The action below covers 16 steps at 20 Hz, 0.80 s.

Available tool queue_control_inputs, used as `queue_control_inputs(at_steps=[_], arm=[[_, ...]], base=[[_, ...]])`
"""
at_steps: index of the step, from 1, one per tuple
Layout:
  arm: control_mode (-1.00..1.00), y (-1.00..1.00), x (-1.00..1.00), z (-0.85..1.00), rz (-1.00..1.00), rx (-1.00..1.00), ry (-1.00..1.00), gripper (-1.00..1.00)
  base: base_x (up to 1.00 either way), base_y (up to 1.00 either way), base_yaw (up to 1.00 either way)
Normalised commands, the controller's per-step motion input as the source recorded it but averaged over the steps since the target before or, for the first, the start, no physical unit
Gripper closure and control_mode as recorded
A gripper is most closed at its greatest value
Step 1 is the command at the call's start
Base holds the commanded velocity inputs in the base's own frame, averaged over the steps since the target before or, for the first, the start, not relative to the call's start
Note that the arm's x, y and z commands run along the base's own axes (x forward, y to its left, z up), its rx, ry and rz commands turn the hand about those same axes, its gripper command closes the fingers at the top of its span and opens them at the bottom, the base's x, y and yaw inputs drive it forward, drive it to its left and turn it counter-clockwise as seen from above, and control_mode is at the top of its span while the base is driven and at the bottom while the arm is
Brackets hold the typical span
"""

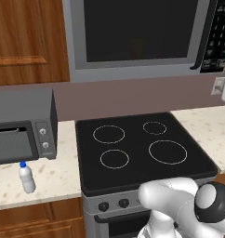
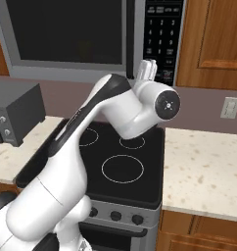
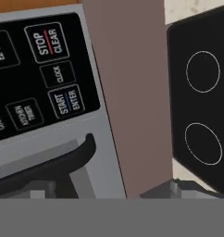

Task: Place the microwavable item in the microwave. Then, close the microwave door and press the start button.

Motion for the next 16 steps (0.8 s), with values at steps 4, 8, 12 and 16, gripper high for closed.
queue_control_inputs(at_steps=[4, 8, 12, 16], arm=[[-1.0, -0.09, 0.39, -0.13, 0.02, 0.02, 0.0, -1.0], [-1.0, 0.0, 0.44, -0.19, 0.0, 0.0, 0.0, -1.0], [-1.0, 0.0, 0.42, -0.16, 0.0, 0.0, 0.0, -1.0], [-1.0, 0.0, 0.36, -0.05, 0.0, 0.0, 0.0, -1.0]], base=[[0.0, 0.0, 0.0], [0.0, 0.0, 0.0], [0.0, 0.0, 0.0], [0.0, 0.0, 0.0]])
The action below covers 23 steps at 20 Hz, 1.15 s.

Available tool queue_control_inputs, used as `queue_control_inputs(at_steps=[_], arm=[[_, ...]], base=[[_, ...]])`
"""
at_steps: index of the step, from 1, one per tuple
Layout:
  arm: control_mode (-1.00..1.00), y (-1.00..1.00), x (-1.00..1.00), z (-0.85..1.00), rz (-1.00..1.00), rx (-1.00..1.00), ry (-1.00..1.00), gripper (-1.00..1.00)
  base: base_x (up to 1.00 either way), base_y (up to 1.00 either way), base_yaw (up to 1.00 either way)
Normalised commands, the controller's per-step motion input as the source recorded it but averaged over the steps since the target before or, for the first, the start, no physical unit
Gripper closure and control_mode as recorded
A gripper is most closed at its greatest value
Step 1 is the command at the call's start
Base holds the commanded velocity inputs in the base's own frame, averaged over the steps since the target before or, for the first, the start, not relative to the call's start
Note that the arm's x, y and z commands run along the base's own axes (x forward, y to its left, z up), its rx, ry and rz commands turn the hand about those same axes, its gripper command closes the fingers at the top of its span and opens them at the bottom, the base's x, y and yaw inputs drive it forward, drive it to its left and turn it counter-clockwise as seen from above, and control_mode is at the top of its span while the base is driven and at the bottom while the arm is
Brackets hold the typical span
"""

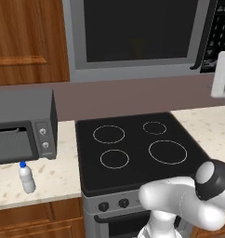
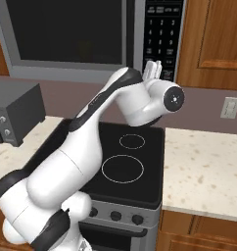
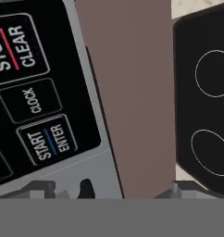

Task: Place the microwavable item in the microwave. Then, close the microwave door and press the start button.

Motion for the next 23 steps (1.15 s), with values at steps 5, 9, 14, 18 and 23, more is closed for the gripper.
queue_control_inputs(at_steps=[5, 9, 14, 18, 23], arm=[[-1.0, -0.01, 0.37, -0.01, 0.0, 0.0, 0.0, -1.0], [-1.0, -0.13, 0.35, -0.03, 0.0, 0.0, 0.0, -1.0], [-1.0, -0.14, 0.31, -0.05, 0.0, 0.0, 0.0, -1.0], [-1.0, -0.09, 0.31, -0.13, 0.0, 0.0, 0.0, -1.0], [-1.0, 0.0, 0.29, -0.18, 0.0, 0.0, 0.0, -1.0]], base=[[0.0, 0.0, 0.0], [0.0, 0.0, 0.0], [0.0, 0.0, 0.0], [0.0, 0.0, 0.0], [0.0, 0.0, 0.0]])
